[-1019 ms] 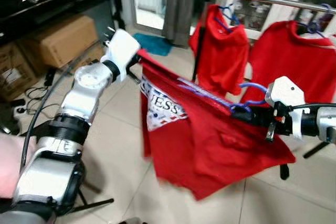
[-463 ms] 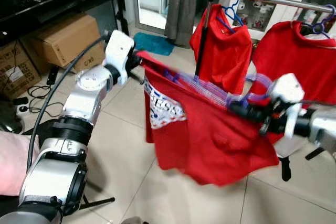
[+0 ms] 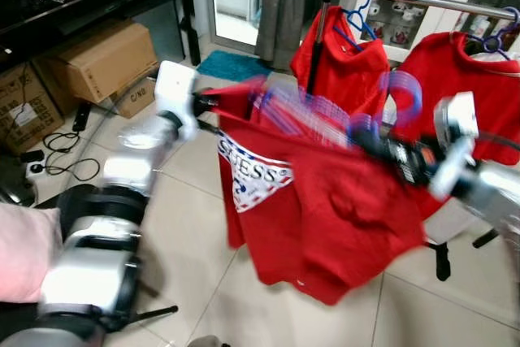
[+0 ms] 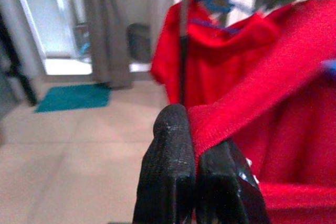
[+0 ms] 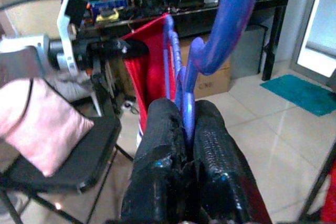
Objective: Hang hanger
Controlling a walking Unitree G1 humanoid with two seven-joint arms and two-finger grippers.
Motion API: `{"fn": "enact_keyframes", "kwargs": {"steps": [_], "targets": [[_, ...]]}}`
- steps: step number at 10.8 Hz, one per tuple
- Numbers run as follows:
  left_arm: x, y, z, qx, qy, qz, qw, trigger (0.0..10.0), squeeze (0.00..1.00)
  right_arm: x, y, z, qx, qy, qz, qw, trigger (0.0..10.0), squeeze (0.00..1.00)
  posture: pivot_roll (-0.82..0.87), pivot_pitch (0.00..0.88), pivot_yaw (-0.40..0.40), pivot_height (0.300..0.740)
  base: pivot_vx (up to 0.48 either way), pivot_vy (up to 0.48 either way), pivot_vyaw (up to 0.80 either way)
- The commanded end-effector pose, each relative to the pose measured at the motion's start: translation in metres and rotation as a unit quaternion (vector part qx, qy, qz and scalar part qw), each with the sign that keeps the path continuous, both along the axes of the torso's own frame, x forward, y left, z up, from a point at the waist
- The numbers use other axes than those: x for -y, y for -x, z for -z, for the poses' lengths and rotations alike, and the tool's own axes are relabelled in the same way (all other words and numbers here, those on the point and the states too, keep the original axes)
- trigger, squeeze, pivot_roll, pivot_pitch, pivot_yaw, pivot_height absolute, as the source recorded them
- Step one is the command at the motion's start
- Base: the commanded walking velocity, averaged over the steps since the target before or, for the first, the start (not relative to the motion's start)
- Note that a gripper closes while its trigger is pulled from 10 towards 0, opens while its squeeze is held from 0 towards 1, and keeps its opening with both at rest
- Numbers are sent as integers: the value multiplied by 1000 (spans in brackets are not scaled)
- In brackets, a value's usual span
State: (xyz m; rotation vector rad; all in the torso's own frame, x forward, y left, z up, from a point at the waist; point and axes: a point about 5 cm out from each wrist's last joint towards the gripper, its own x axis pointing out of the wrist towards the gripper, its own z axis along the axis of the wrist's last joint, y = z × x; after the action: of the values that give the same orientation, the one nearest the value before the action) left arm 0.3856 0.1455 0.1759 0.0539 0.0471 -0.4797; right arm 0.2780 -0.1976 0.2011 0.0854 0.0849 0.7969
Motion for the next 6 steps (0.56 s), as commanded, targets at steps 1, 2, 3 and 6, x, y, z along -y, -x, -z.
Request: {"fn": "enact_keyframes", "kwargs": {"steps": [1,2,3,6], "targets": [[1,-1,-8,17,10,-8,1000,0,0,-2,2,-2,4,0,0,1000,0,0,-37,0,15,740,0,0,0],[2,-3,-11,23,15,-14,1000,0,0,-3,3,-1,2,-6,-6,1000,0,0,-37,0,15,740,0,0,0],[-1,-3,-11,23,12,-19,999,0,0,4,-2,-5,10,-37,32,999,0,0,-38,0,17,740,0,0,0],[35,9,1,11,-19,88,996,0,0,11,-31,-20,38,-150,186,970,0,0,-46,0,25,740,0,0,0]]}}
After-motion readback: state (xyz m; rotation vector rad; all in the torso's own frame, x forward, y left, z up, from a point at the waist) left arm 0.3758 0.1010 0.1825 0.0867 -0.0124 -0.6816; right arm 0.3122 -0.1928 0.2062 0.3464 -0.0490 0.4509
